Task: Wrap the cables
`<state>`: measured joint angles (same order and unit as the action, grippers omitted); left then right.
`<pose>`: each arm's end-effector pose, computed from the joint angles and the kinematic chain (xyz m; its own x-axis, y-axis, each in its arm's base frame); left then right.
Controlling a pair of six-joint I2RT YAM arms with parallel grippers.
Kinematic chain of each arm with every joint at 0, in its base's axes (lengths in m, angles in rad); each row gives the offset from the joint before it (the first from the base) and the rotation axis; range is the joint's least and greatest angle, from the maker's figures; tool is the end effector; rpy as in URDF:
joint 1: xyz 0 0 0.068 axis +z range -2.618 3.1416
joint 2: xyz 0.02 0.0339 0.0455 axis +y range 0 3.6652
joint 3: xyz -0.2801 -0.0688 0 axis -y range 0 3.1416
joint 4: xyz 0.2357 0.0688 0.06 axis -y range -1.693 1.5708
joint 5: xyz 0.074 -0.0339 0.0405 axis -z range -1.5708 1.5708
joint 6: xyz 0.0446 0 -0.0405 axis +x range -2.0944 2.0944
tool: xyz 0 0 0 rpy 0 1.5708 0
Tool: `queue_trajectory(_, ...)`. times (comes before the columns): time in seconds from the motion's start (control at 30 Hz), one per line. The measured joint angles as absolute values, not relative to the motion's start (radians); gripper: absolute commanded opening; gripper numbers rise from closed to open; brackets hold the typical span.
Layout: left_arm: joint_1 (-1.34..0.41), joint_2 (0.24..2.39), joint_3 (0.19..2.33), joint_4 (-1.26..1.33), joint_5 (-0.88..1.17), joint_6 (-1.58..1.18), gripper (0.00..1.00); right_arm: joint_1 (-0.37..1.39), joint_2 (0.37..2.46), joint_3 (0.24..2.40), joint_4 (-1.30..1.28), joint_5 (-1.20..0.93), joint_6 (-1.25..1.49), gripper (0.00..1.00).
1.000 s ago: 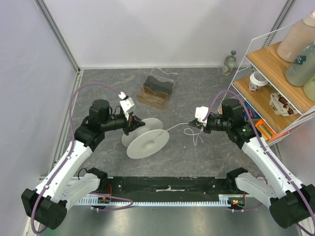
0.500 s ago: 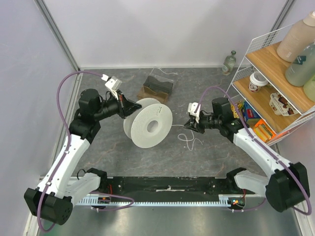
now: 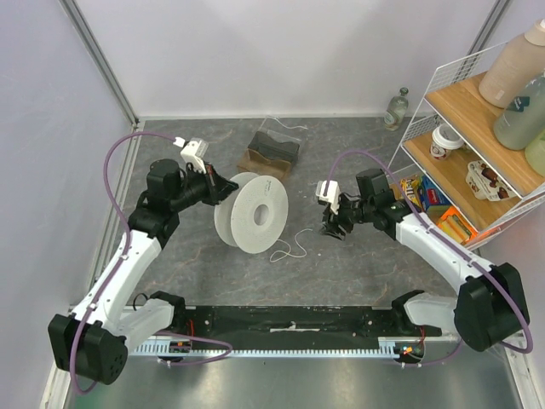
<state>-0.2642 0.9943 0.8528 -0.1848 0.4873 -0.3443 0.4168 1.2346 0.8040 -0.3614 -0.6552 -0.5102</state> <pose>0.2036 -0.0767 0.3381 -0.5137 -0.1700 -0.8410 0.5158 0.7221 -0.4610 0.2118 0.1235 0.2562 -0.2201 -0.5209 -0.8248 -0.9395 0.3408 0.0354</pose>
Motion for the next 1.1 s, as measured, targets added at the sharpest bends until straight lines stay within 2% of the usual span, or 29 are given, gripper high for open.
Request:
queue_trajectory(0.2,-0.264,1.011,0.852,-0.191,0.416,-0.349,0.02,0.455,1.171,0.764,-0.437,-0.661,-0.685,0.68)
queue_trajectory(0.37,-0.264,1.023,0.852,-0.203,0.326,-0.353,0.01,0.624,1.122,0.644,-0.365,-0.635,-0.757,0.68)
queue_trajectory(0.5,-0.265,1.048,0.862,-0.262,0.221,-0.358,0.02,0.731,1.184,0.606,-0.288,-0.593,-0.780,0.68)
queue_trajectory(0.77,-0.291,1.101,0.885,-0.362,0.096,-0.355,0.02,0.793,1.337,0.601,-0.160,-0.493,-0.810,0.66)
queue_trajectory(1.1,-0.312,1.122,0.891,-0.370,0.056,-0.335,0.02,0.863,1.417,0.611,-0.111,-0.398,-0.837,0.53)
